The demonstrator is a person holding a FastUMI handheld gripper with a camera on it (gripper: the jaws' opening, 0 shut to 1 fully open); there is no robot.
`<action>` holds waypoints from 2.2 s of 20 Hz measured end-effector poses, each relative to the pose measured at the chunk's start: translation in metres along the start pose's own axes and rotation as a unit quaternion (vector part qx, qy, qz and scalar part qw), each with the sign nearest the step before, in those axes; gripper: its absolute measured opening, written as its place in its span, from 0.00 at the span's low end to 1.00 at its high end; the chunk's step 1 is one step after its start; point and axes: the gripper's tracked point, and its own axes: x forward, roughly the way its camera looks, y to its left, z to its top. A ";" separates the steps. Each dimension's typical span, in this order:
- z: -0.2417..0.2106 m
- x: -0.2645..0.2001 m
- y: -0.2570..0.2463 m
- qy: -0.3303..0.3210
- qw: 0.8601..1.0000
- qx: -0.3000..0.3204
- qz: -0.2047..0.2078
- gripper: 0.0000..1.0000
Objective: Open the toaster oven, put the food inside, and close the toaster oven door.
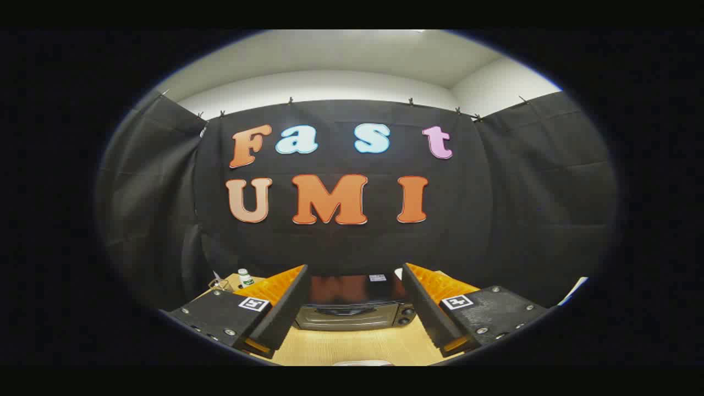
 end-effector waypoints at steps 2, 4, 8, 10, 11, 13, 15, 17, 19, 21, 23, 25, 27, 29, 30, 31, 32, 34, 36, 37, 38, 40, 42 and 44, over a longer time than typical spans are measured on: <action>0.000 0.000 0.000 0.000 1.000 0.001 0.000 0.98; 0.001 0.000 -0.001 -0.002 1.000 0.001 -0.001 0.98; -0.001 -0.001 0.000 0.000 1.000 0.002 0.002 0.98; -0.003 -0.002 0.002 0.003 1.000 0.002 0.004 0.98; -0.005 -0.001 0.003 0.003 1.000 0.003 0.005 0.98; -0.005 -0.001 0.003 0.005 1.000 0.004 0.007 0.98; -0.005 -0.002 0.003 0.004 1.000 0.007 0.006 0.98; -0.006 -0.002 0.002 0.005 1.000 0.007 0.006 0.98; -0.009 -0.001 0.001 0.007 1.000 0.005 0.005 0.98; -0.011 0.002 0.002 0.011 1.000 0.007 0.006 0.98; -0.014 0.005 0.003 0.014 1.000 0.010 0.010 0.98; -0.019 0.010 0.003 0.018 1.000 0.011 0.011 0.98; -0.024 0.016 0.005 0.023 1.000 0.012 0.015 0.98; -0.028 0.024 0.007 0.028 0.999 0.009 0.018 0.98; -0.031 0.029 0.008 0.030 0.999 0.009 0.021 0.98; -0.033 0.035 0.011 0.033 0.999 0.010 0.026 0.98; -0.035 0.041 0.013 0.036 0.999 0.010 0.030 0.98; -0.044 0.055 0.016 0.046 0.998 0.009 0.037 0.98; -0.053 0.071 0.022 0.057 0.997 0.013 0.047 0.98; -0.059 0.079 0.026 0.064 0.996 0.015 0.053 0.98; -0.064 0.087 0.030 0.073 0.995 0.017 0.059 0.98; -0.082 0.102 0.035 0.093 0.993 0.010 0.069 0.98; -0.099 0.121 0.040 0.111 0.991 0.000 0.076 0.98; -0.119 0.136 0.043 0.129 0.988 -0.005 0.081 0.98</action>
